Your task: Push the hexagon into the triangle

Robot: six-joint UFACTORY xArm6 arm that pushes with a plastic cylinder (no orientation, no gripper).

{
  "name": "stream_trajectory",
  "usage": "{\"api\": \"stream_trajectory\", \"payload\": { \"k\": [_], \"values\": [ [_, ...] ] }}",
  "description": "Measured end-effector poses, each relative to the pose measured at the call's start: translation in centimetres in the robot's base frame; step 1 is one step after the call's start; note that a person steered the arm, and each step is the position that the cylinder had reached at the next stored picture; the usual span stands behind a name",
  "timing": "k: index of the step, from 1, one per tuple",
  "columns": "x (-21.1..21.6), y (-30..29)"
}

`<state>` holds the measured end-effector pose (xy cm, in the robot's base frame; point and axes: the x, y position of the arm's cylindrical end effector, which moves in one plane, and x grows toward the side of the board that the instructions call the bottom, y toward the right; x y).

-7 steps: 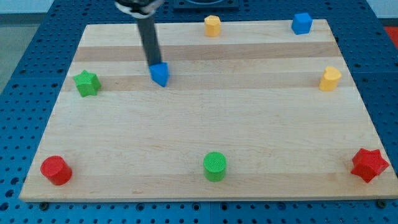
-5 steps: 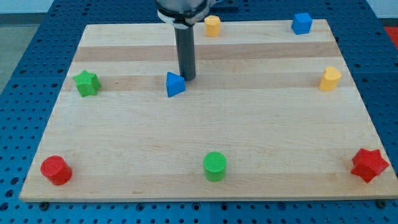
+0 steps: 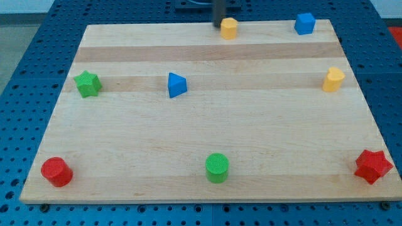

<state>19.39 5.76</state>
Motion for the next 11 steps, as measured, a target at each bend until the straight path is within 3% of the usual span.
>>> {"api": "stream_trajectory", "payload": {
  "k": [1, 2, 5, 8, 11],
  "values": [
    [0.2, 6.6],
    [0.8, 7.6],
    [-0.2, 5.5],
    [5.0, 3.7],
    [0.7, 4.1]
  ]
}}
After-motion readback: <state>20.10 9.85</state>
